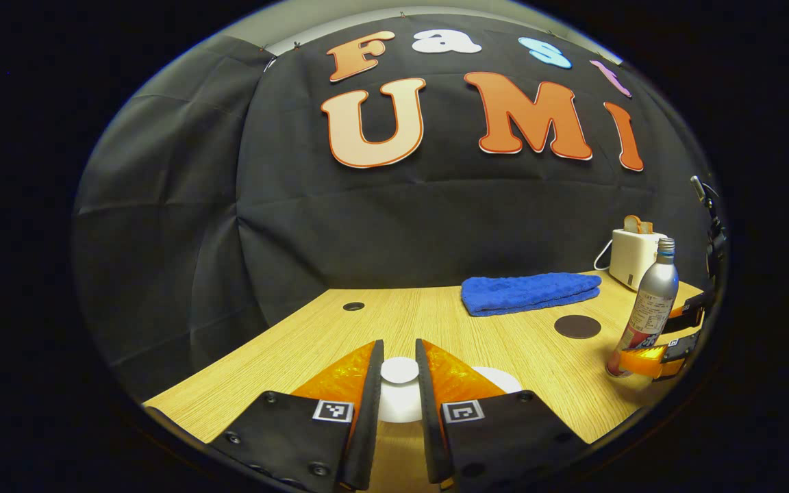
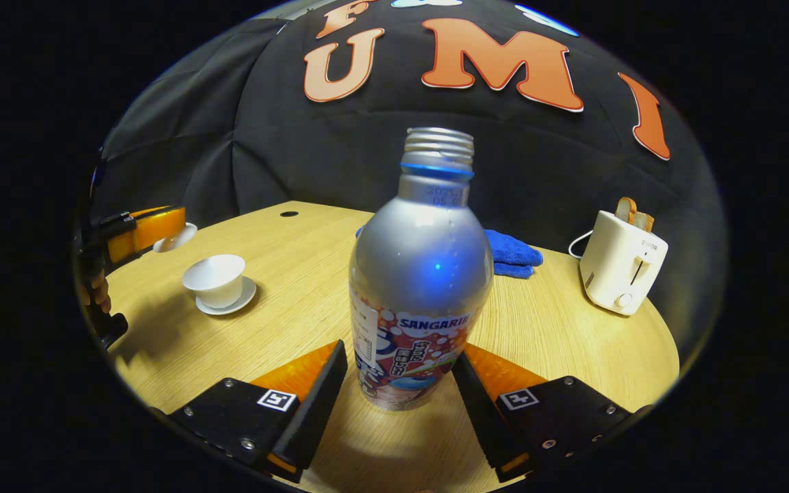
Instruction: Open the teacup lid with one hand, grasp the water bottle and pour water into the teacup with the other hand; after pouring, place the water bottle on the coaster and then close the teacup lid.
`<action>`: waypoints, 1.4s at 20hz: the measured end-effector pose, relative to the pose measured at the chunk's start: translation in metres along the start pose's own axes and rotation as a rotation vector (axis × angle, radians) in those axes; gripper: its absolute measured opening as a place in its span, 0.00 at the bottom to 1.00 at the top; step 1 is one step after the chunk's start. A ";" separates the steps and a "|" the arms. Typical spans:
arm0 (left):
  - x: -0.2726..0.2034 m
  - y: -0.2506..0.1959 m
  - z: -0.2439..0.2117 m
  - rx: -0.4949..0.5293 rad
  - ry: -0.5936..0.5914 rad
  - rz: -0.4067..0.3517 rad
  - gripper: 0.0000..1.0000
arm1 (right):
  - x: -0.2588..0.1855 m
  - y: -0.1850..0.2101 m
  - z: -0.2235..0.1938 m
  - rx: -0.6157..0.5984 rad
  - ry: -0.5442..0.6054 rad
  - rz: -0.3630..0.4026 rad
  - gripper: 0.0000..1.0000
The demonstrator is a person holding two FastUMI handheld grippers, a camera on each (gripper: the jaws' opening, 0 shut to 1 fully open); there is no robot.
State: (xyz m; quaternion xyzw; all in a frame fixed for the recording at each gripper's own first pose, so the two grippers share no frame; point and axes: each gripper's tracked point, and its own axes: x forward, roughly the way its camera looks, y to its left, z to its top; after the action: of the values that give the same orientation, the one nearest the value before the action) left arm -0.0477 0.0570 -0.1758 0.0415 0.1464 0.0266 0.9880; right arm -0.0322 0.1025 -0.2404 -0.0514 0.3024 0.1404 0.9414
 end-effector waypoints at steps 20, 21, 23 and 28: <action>-0.022 0.064 -0.010 -0.035 0.006 0.101 0.33 | -0.011 -0.023 0.085 -0.485 -0.144 -0.172 0.79; -0.023 0.069 -0.012 -0.036 0.010 0.107 0.33 | -0.010 -0.022 0.093 -0.541 -0.156 -0.191 0.79; -0.024 0.074 -0.014 -0.044 0.014 0.112 0.33 | -0.007 -0.018 0.098 -0.577 -0.164 -0.192 0.80; -0.027 0.088 -0.024 -0.050 0.030 0.128 0.34 | 0.004 0.000 0.101 -0.672 -0.161 -0.192 0.80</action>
State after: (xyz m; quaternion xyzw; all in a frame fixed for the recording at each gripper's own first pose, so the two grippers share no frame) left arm -0.0838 0.1443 -0.1832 0.0254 0.1574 0.0941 0.9827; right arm 0.0266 0.1212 -0.1609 -0.3751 0.1582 0.1465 0.9016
